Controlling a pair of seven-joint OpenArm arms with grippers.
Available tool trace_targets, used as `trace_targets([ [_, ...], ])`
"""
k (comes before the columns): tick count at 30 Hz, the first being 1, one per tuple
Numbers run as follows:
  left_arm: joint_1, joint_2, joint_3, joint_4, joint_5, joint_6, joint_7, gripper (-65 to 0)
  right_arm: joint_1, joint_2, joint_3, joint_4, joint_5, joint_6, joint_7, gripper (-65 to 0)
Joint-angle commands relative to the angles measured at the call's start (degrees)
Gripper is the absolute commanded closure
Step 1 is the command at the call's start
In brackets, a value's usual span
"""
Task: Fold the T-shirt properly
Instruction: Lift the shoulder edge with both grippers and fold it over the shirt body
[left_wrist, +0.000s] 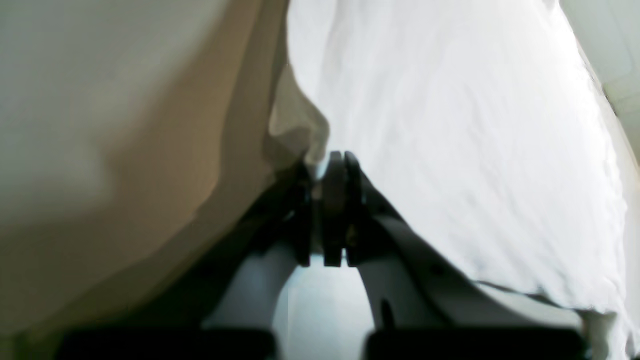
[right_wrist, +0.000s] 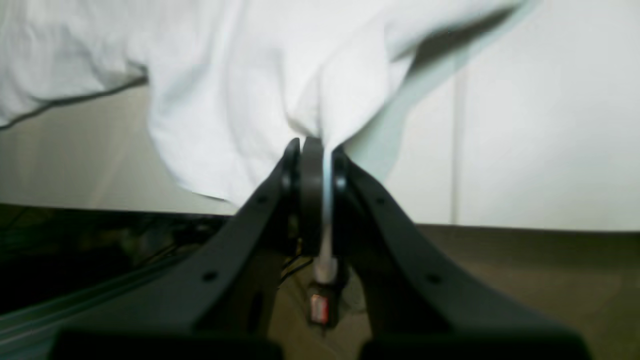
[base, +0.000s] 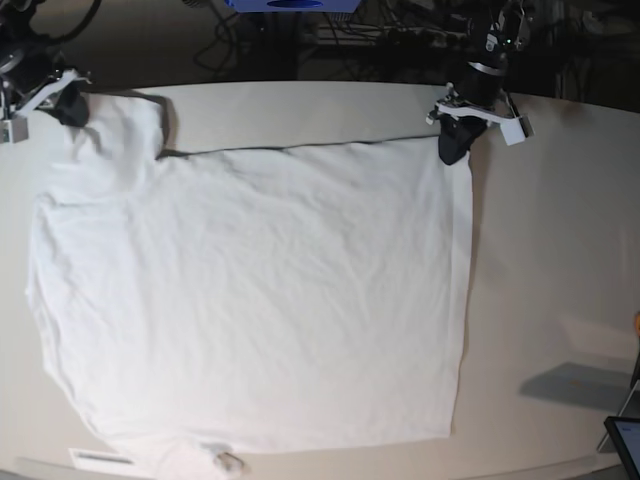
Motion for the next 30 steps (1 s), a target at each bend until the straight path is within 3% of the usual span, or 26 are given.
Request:
trace_targets([
  [1, 0.7, -1.3, -0.2, 2.3, -0.1, -0.8, -1.1, 0.0, -0.1, 0.7, 1.2, 1.7, 1.0, 0.4, 0.8, -0.1],
  [10, 5.1, -3.6, -0.2, 11.7, -0.1, -0.8, -1.0, 0.0, -0.7, 1.2, 2.6, 6.0, 1.1, 0.4, 0.8, -0.1],
  [18, 7.6, -3.6, -0.3, 14.5, -0.1, -0.7, -1.0, 0.0, 3.3, 4.2, 2.4, 6.0, 1.1, 0.4, 0.6, -0.1],
  [20, 7.5, -3.4, -0.3, 14.5, -0.3, -0.7, -1.0, 0.0, 5.7, 5.9, 2.2, 5.9, 1.1, 0.4, -1.1, -0.1],
  [25, 7.2, -3.4, -0.4, 14.9, -0.4, -0.7, -1.3, 0.0, 13.4, 6.3, 2.7, 5.9, 1.1, 0.4, -7.1, -0.1],
  [30, 7.0, -3.1, -1.0, 16.8, -0.4, -0.7, -1.5, 0.0, 18.5, 7.5, 2.7, 5.8, 1.1, 0.4, -9.8, -0.1],
])
